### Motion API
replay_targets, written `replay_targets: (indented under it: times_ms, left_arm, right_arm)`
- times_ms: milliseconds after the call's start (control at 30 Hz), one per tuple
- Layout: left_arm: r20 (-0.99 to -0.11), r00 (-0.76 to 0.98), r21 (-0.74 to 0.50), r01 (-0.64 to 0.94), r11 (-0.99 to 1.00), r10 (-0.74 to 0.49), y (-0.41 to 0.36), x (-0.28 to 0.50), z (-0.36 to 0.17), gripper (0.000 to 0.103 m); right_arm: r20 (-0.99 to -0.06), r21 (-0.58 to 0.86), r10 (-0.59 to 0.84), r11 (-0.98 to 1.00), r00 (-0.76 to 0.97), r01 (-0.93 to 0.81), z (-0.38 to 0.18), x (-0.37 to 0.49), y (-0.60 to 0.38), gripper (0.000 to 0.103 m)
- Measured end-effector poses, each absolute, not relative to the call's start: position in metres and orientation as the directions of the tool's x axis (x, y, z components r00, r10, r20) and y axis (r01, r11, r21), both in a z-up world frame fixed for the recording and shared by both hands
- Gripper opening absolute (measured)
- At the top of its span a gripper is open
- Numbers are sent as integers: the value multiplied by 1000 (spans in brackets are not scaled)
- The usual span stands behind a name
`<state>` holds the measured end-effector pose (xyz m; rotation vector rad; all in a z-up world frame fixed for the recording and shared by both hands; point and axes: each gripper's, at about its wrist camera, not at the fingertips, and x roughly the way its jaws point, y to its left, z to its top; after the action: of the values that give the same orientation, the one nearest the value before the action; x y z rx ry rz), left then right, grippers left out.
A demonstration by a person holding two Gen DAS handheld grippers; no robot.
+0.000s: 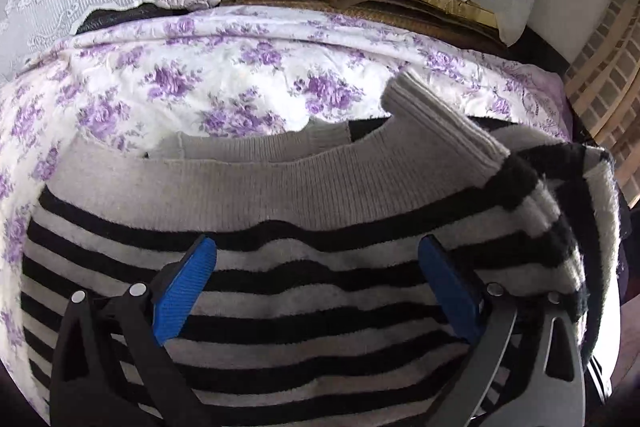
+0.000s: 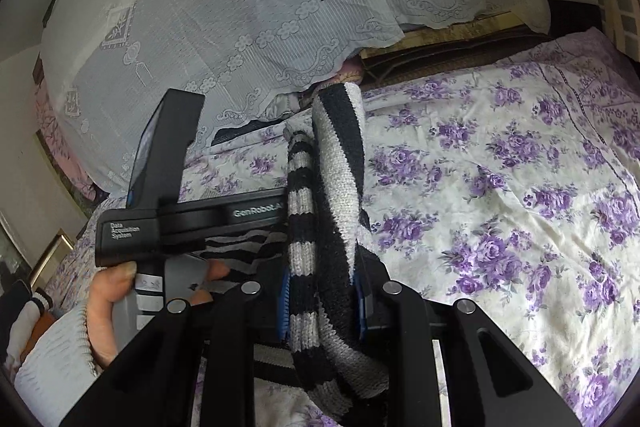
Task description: Fold small clothes
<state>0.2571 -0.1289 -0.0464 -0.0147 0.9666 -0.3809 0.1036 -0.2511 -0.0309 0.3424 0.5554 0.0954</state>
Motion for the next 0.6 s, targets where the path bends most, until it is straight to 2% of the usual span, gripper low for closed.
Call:
replay_targets:
  times_ms: [267, 600]
  left_arm:
    - [-753, 582, -159, 293, 943, -307, -103, 251, -25, 96]
    - [-709, 634, -224, 212, 951, -308, -32, 260, -4, 94]
  right_arm:
    - [-495, 291, 185, 956, 849, -39, -7, 113, -220, 25]
    - [-489, 238, 215, 965, 846, -107, 22, 133, -155, 25]
